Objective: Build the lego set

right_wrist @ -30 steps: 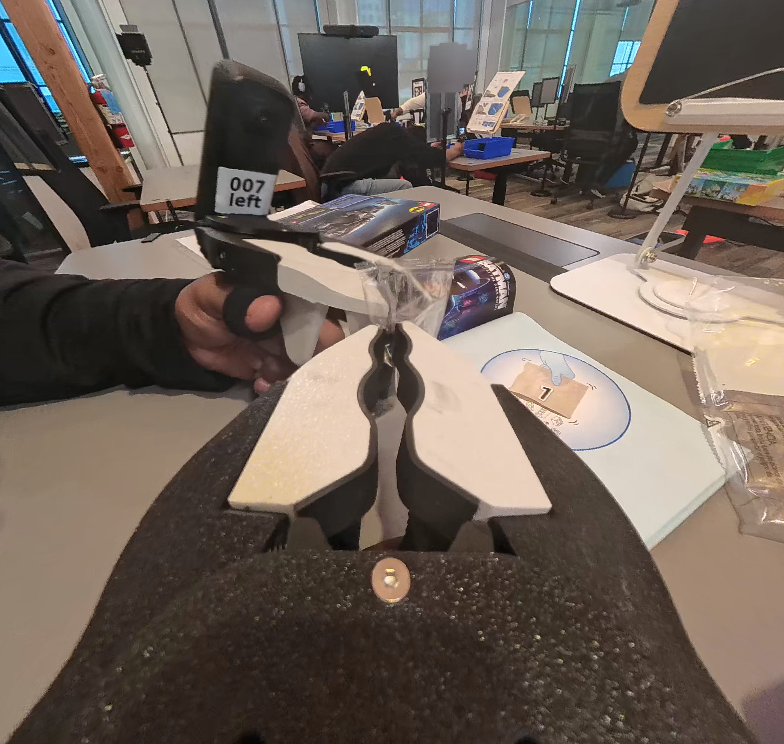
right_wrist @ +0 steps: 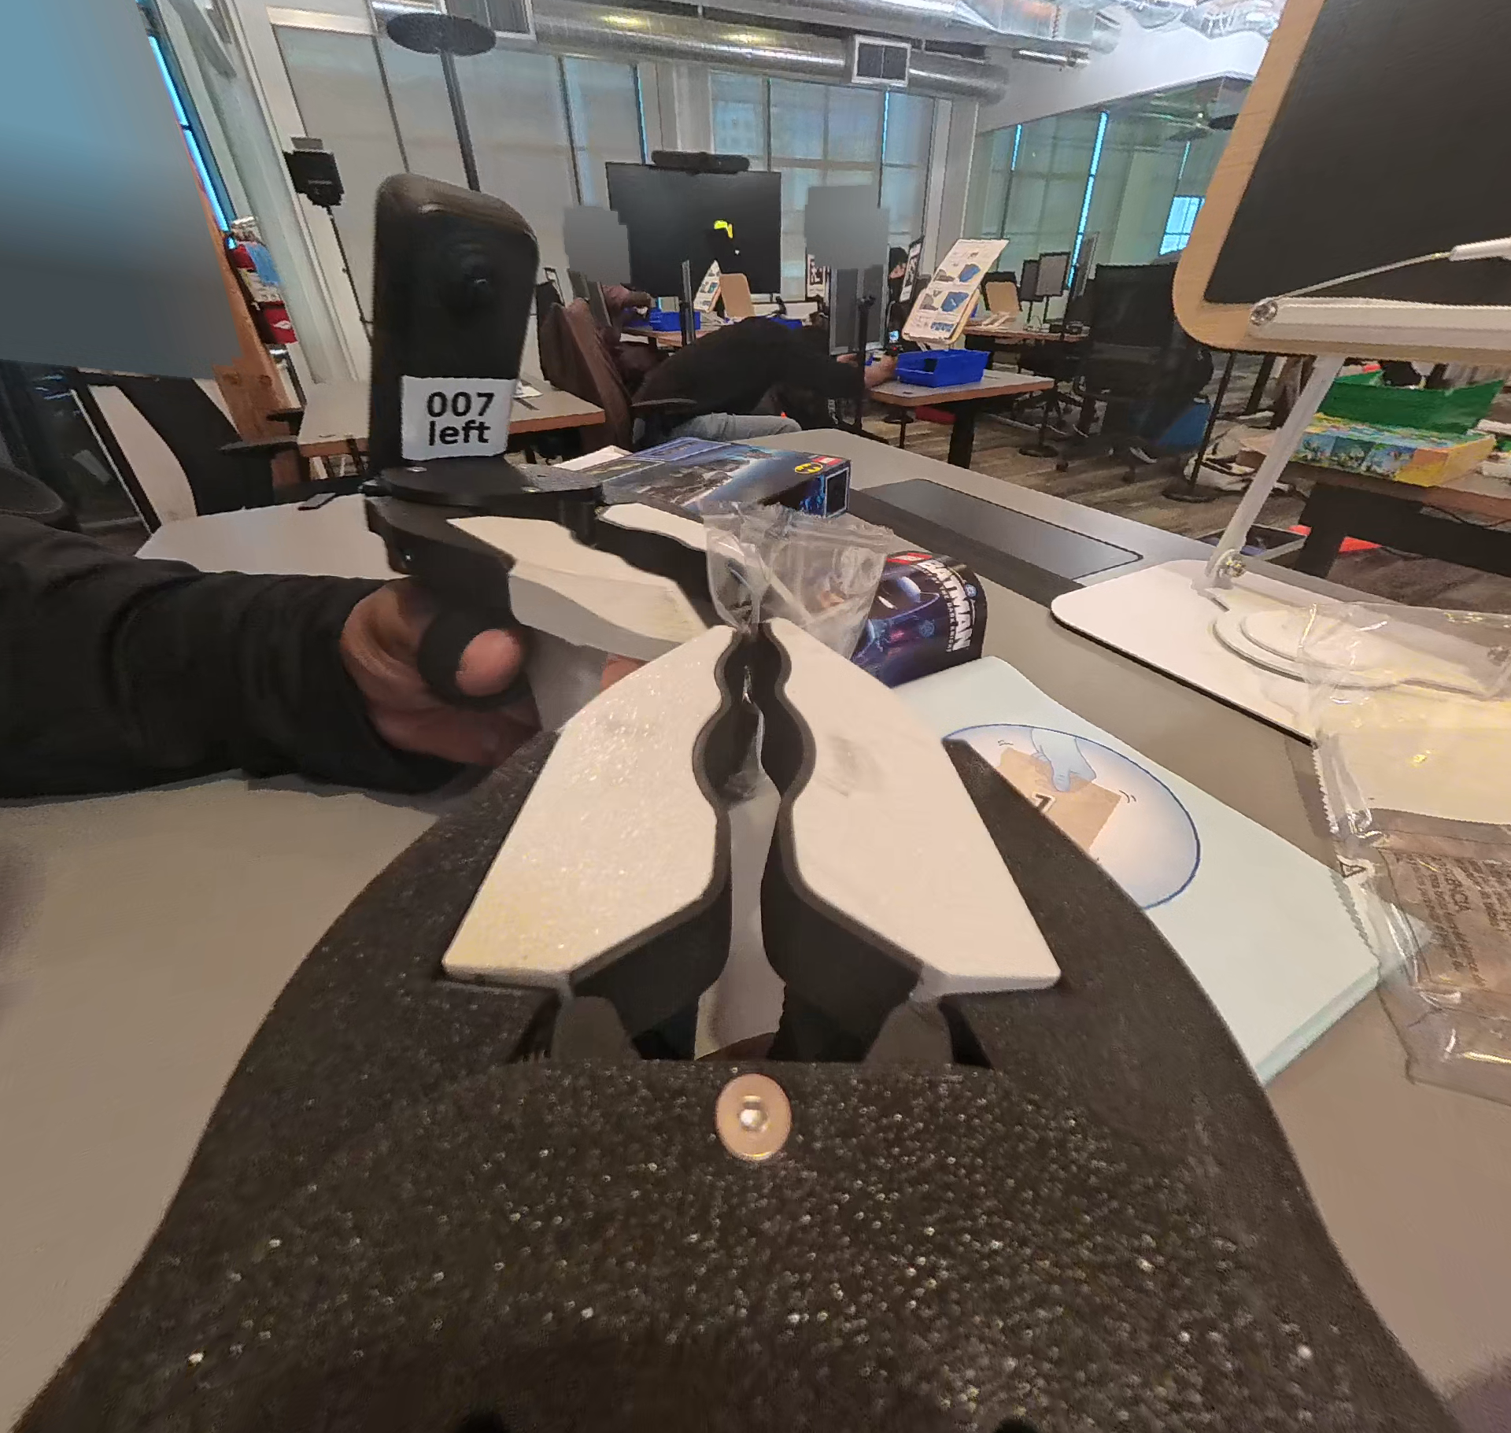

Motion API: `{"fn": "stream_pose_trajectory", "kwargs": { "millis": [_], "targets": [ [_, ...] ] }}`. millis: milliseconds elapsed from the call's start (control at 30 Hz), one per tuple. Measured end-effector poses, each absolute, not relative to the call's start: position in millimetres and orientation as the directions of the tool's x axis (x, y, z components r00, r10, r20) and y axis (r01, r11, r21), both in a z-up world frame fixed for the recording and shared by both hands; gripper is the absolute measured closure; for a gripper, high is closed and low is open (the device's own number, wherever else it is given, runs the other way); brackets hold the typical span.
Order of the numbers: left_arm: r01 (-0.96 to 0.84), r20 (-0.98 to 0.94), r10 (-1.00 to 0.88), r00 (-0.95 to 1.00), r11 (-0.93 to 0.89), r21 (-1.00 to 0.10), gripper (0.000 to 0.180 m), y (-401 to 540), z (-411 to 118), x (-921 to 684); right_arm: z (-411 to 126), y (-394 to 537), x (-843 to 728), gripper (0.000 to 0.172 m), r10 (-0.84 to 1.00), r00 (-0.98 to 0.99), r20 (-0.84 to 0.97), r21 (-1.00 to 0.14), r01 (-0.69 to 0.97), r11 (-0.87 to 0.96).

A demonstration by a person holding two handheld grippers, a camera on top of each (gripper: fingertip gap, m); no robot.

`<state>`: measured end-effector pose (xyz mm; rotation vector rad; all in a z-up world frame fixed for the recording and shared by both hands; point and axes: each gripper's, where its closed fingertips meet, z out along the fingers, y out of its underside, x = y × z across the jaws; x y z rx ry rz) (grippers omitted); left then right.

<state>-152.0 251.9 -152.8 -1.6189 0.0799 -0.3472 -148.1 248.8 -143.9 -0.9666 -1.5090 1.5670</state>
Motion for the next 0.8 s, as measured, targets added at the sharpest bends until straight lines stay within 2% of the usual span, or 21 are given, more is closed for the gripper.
{"fn": "stream_pose_trajectory", "kwargs": {
  "millis": [333, 433, 600, 700, 800],
  "targets": [
    [0.123, 0.139, -0.302, 0.943, -0.073, -0.99, 0.179, 249, -151, -143, -143, 245, -147, 0.171, 0.883, -0.469, -0.027, -0.999, -0.018, -0.04],
    [0.103, 0.116, -0.302, 0.946, -0.058, -0.993, 0.18, 248, -150, -143, -142, 243, -145, 0.17, 0.874, -0.486, -0.021, -0.999, -0.026, -0.039],
    [0.007, -0.001, -0.339, 0.941, 0.02, -1.0, 0.18, 241, -144, -140, -138, 236, -137, 0.148, 0.815, -0.579, 0.027, -0.998, -0.061, -0.01],
    [-0.037, -0.077, -0.401, 0.913, 0.106, -0.994, 0.18, 231, -137, -134, -130, 239, -132, 0.137, 0.766, -0.642, -0.017, -0.995, -0.065, -0.076],
    [-0.07, -0.138, -0.461, 0.876, 0.16, -0.985, 0.18, 222, -135, -126, -126, 241, -128, 0.134, 0.711, -0.697, -0.09, -0.987, -0.034, -0.159]
  ]
}}
